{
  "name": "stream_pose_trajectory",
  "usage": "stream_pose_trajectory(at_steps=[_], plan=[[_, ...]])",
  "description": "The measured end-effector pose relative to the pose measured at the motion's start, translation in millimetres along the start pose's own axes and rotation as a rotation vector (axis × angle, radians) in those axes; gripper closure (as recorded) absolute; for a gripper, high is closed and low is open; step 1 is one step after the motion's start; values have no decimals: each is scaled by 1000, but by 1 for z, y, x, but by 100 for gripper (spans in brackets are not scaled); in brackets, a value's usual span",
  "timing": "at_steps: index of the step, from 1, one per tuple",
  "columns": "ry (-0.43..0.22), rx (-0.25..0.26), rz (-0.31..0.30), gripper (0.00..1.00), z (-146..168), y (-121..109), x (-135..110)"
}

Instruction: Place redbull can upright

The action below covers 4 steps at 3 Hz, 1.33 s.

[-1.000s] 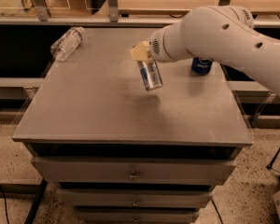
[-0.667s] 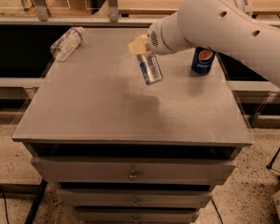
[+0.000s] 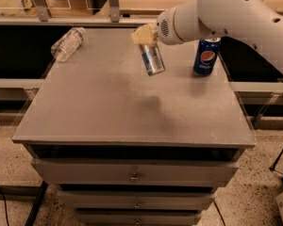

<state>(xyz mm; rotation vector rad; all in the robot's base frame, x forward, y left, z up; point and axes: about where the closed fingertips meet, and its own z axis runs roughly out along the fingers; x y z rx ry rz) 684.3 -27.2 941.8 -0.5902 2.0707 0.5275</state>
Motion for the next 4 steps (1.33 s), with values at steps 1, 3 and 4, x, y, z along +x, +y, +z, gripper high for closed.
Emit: stream_pose_trajectory(at_steps=[1,3,4], plan=[[-64,-175,74,100,-12,-15,3],[-116,-308,108,100,-13,-10,1],[-175,-252,74,100,-18,-27,9]])
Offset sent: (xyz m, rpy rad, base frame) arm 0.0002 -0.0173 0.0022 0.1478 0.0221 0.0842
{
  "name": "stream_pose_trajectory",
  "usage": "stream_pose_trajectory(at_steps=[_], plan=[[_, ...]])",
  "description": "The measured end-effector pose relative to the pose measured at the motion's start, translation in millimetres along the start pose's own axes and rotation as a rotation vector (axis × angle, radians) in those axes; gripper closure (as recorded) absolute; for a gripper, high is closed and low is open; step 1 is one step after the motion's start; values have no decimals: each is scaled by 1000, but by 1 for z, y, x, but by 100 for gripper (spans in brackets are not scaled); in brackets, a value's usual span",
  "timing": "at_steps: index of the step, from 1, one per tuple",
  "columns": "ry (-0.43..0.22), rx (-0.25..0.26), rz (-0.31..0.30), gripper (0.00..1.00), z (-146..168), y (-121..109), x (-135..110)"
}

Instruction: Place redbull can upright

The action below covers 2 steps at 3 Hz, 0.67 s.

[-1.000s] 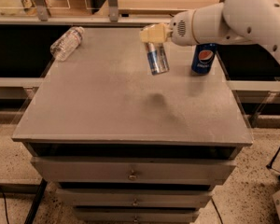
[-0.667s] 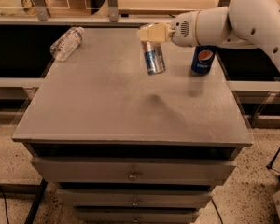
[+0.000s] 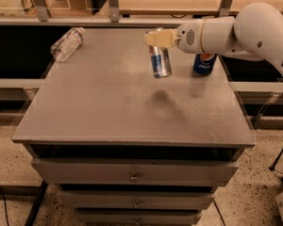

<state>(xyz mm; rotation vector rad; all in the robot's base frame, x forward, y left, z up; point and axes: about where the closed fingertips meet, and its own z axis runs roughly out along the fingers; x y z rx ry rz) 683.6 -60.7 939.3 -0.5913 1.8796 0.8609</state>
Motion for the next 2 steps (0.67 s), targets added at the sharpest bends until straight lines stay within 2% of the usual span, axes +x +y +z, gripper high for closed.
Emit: stream_pose_trajectory(at_steps=[1,2], plan=[[-85,15,-51,100,-15,-14,-2],[-140,12,-96,100,-27,-19,-7]])
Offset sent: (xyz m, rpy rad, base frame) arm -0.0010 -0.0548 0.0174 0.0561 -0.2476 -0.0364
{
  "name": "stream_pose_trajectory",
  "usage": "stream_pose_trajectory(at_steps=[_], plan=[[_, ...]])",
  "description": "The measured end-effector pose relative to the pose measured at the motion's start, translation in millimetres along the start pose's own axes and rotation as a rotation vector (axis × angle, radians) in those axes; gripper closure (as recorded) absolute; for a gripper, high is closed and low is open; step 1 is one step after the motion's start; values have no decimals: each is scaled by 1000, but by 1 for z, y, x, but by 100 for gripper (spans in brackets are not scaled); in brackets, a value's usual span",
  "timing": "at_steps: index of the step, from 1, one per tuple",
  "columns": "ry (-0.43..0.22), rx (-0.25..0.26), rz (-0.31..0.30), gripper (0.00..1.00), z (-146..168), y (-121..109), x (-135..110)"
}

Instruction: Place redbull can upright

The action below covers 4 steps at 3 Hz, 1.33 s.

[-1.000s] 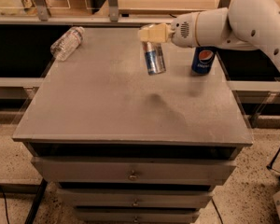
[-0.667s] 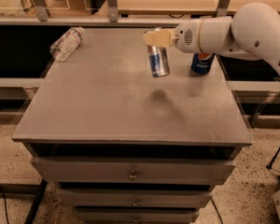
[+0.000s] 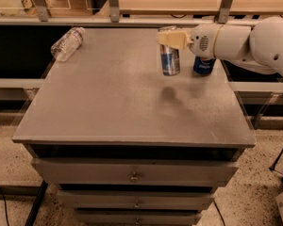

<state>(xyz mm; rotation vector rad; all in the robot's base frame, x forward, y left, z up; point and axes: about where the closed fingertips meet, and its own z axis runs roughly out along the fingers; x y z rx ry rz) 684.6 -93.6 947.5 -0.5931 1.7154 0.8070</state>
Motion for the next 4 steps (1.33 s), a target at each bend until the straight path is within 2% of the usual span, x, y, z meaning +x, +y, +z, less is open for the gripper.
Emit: stream_pose_trajectory(at_steps=[1,3,4], plan=[[-38,-41,-32,100,-6,-2,-7],[-97,-146,-128,100,-27,16,-11],[-120,-148,-159,100,-40,28,-12]])
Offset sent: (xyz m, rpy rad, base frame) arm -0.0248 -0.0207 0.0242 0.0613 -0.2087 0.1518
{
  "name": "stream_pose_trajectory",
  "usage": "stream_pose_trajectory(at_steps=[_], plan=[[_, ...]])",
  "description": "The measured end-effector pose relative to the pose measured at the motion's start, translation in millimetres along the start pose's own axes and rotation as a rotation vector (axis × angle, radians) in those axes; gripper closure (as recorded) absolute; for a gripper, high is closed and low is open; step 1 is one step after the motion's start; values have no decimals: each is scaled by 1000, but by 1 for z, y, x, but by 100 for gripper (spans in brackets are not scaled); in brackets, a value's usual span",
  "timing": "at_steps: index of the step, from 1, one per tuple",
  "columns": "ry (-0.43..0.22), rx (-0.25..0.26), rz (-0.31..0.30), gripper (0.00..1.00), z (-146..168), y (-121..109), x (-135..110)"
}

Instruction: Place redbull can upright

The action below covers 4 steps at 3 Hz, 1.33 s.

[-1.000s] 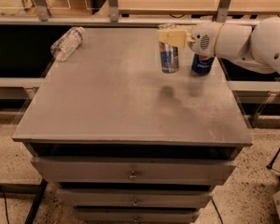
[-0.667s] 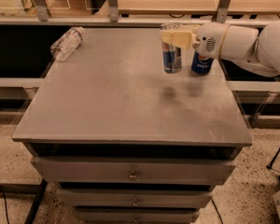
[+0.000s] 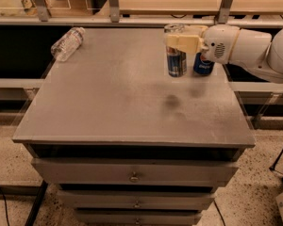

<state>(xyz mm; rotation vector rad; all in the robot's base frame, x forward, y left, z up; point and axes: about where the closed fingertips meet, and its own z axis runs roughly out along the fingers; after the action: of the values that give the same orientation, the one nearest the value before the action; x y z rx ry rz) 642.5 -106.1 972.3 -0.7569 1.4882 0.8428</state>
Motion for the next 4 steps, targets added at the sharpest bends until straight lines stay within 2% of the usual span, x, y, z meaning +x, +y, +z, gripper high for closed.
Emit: stream_pose_trajectory(at_steps=[1,2,3,4], plan=[[-27,35,11,100,-15,12,3],[-42,102,36,100,-42,21,15],[-42,102,36,100,-42,22,15],[-100,64,47,100,-46,18,14]])
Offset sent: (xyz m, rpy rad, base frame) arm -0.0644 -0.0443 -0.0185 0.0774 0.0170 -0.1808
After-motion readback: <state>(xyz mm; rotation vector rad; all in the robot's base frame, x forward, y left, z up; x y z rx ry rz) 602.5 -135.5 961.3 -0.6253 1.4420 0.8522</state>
